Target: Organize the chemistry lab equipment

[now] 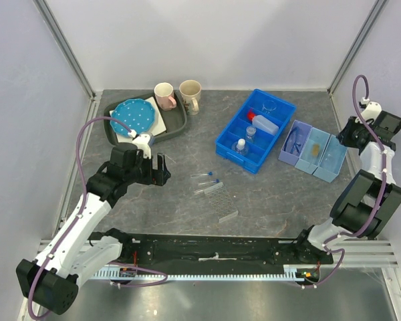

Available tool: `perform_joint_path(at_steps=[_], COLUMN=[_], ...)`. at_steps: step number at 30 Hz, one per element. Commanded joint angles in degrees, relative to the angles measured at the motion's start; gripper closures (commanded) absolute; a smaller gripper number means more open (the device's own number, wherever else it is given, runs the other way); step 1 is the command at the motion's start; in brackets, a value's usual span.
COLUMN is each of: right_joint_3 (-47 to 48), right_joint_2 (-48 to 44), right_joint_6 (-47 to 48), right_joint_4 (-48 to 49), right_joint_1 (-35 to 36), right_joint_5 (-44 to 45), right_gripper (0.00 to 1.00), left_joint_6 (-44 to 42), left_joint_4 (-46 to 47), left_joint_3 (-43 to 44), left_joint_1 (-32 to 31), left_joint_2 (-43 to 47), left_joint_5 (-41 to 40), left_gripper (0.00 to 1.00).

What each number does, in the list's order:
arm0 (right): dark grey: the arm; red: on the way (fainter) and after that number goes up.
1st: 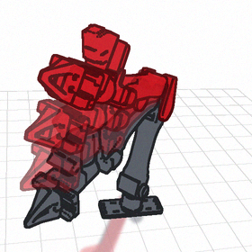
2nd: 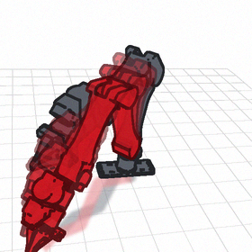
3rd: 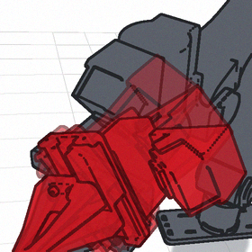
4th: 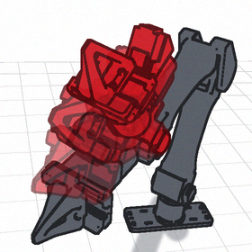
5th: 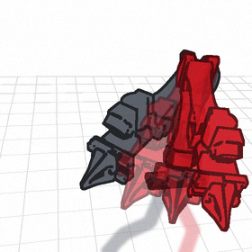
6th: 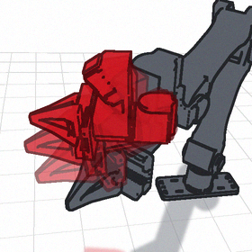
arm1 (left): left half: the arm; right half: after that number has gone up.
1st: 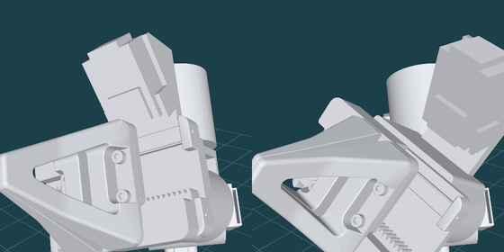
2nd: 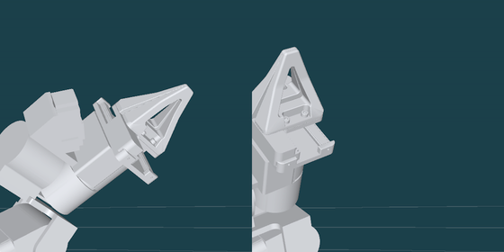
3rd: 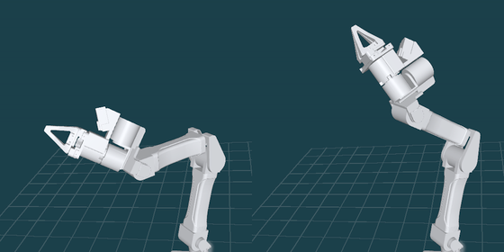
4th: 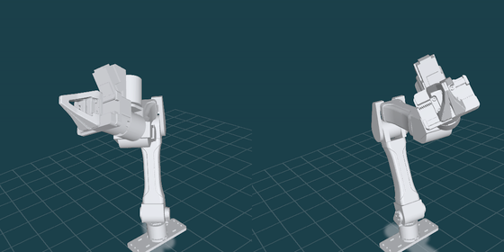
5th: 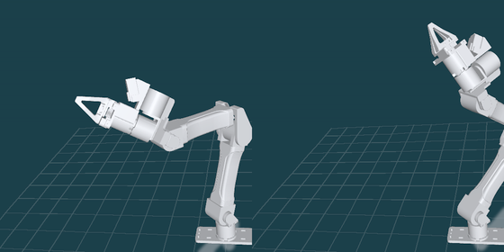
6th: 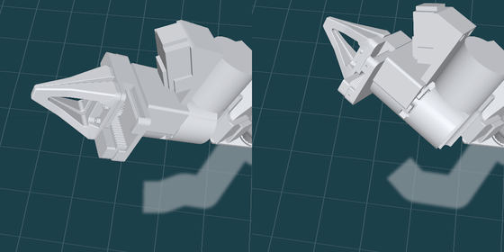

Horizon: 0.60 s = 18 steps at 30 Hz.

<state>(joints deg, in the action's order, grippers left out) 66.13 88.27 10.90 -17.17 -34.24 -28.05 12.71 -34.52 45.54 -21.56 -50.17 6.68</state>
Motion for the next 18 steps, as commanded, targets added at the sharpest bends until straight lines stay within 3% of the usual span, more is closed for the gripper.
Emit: perform_joint_path(at_steps=[1,16,18], right_joint_3=[-0.12,-2.14,-2.06], right_joint_2=[1.99,5.59,6.21], right_joint_6=[-1.40,1.93,2.55], right_joint_4=[5.65,7.94,7.77], right_joint_1=[-0.04,-0.13,-0.13], right_joint_5=[2.73,4.94,4.85], right_gripper=[0.80,0.79,0.78], left_joint_6=[-2.16,-1.73,-0.59], left_joint_4=[2.36,2.44,2.44], left_joint_3=[-0.36,-0.36,-0.45], left_joint_1=[0.12,0.12,0.20], left_joint_2=[-0.19,-1.07,-0.72], left_joint_5=[1.49,2.99,2.99], left_gripper=[0.09,0.08,0.04])
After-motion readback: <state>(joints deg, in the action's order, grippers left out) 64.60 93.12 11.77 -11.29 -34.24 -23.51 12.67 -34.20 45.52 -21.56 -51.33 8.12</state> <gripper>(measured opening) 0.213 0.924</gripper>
